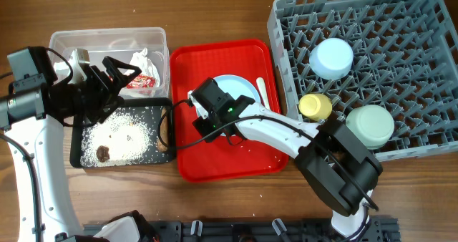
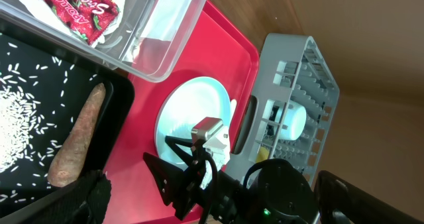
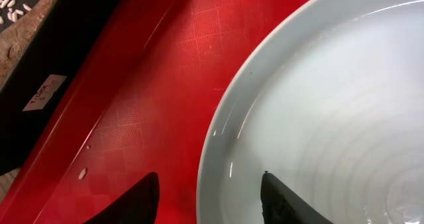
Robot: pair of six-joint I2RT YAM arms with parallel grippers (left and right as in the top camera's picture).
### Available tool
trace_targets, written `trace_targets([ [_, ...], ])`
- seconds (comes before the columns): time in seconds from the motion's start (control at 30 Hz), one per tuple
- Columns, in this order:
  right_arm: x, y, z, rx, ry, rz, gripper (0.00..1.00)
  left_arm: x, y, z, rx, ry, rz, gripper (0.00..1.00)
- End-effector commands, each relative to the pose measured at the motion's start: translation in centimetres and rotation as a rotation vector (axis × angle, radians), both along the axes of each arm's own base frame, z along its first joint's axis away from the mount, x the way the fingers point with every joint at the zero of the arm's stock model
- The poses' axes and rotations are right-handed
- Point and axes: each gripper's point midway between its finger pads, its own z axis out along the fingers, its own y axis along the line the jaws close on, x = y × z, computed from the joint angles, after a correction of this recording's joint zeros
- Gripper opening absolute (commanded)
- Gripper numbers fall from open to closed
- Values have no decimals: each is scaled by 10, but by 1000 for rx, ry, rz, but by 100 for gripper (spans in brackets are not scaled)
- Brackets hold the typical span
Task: Sort waste into correct bins and load items into the dishwasher rack
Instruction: 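Grasp the blue plate rim with the right gripper and tilt it up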
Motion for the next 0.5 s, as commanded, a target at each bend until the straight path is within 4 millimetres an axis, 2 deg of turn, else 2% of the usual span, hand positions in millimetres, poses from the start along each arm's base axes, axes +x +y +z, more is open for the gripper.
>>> trace_targets([
  [0.0, -1, -2, -10, -26, 6, 1, 46, 0, 2, 8, 15, -32, -3, 100],
  [0.1, 1, -4, -11, -40, -4, -6, 36, 0, 2, 8, 15, -32, -3, 100],
  [0.2, 2, -5, -11, -42, -8, -7, 36, 0, 2, 8, 15, -32, -3, 100],
  [0.37, 2, -4, -11, -41, -9, -7, 24, 0, 2, 8, 15, -32, -3, 100],
  [0.47, 3, -2, -9, -32, -16, -7, 20, 0, 2, 8, 15, -32, -3, 100],
])
